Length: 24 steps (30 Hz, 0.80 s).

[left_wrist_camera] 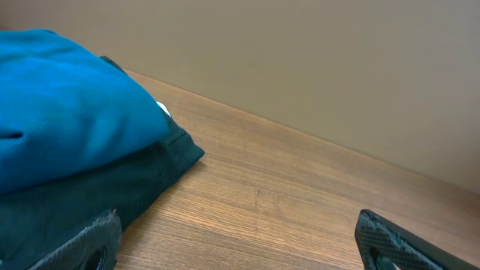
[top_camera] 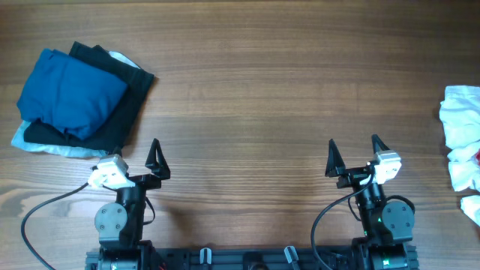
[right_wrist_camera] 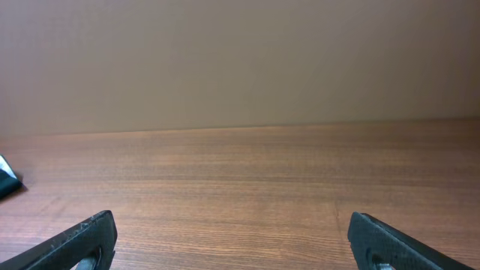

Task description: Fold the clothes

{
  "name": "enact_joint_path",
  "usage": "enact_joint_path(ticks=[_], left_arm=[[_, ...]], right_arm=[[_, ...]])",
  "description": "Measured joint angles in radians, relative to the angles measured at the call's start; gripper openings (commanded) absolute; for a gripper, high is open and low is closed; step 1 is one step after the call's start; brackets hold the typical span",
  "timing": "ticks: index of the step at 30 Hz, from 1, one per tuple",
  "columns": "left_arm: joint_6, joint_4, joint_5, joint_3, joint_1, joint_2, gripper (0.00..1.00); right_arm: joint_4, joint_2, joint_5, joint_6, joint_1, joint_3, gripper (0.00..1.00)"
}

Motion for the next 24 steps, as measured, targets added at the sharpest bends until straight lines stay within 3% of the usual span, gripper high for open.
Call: enact_joint_path(ticks=[18,24], left_arm=[[-0.015,0.000,0.008,0.000,0.000,0.000,1.00],[-0.037,-0.051,0.043,0.026,0.000,0.000,1.00]], right_arm=[[-0.003,0.000,0.000,0.041,0.000,0.000,1.00],[-0.115,0.001,0.002,0.065,0.000,0.043,1.00]])
